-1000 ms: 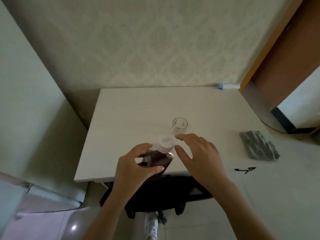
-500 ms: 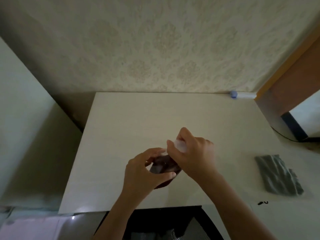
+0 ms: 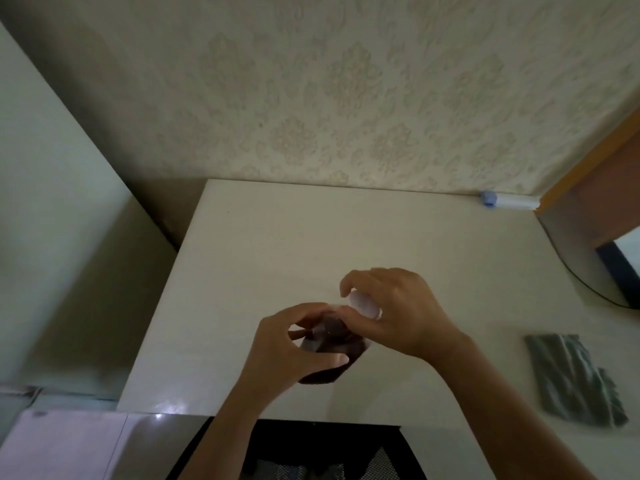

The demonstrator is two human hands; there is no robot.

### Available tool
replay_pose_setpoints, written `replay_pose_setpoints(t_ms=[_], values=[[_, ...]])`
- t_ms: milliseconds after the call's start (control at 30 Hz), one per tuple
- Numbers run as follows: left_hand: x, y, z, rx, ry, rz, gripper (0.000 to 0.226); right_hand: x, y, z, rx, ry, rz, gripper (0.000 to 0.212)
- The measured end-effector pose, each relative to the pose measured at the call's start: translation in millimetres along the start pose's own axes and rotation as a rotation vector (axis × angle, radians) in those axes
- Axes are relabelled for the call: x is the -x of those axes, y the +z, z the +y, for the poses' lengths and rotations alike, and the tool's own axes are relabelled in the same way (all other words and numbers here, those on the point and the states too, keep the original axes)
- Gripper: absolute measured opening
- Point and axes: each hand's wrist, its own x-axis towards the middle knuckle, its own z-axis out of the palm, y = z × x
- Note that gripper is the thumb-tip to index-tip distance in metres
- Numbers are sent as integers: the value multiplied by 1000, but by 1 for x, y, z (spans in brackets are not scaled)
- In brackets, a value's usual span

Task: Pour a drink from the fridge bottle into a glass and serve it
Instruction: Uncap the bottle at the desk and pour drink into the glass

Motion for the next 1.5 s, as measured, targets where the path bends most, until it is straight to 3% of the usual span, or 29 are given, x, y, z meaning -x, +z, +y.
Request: replay_pose_setpoints(t_ms=[133,233,400,700,867,1000,1133,1333,1500], values=[[3,8,0,-322,16,153,58,2,13,-3,102,293,59,34],[7,11,2,-403,61,217,59,-1,17,-9,25,474,86,30],[12,6,-2,-306,84,225,57,1,16,-10,-92,316,175,22],[9,-10,-4,-292,99,69,59,12,8,-3,-151,72,43,21],[6,-10,-4,-164,26,2,56,12,7,-4,-106,50,17,26],[7,-1,-1,-336,30,97,55,5,12,-9,14,297,-5,24],[5,7,6,-489,88,188,55,2,21,-12,-32,563,122,23],[1,1,4,-295,82,135,57,3,23,-9,-137,309,341,22],[-5,-14,0,-65,6,-23,56,3,10,-3,-198,20,203,13]])
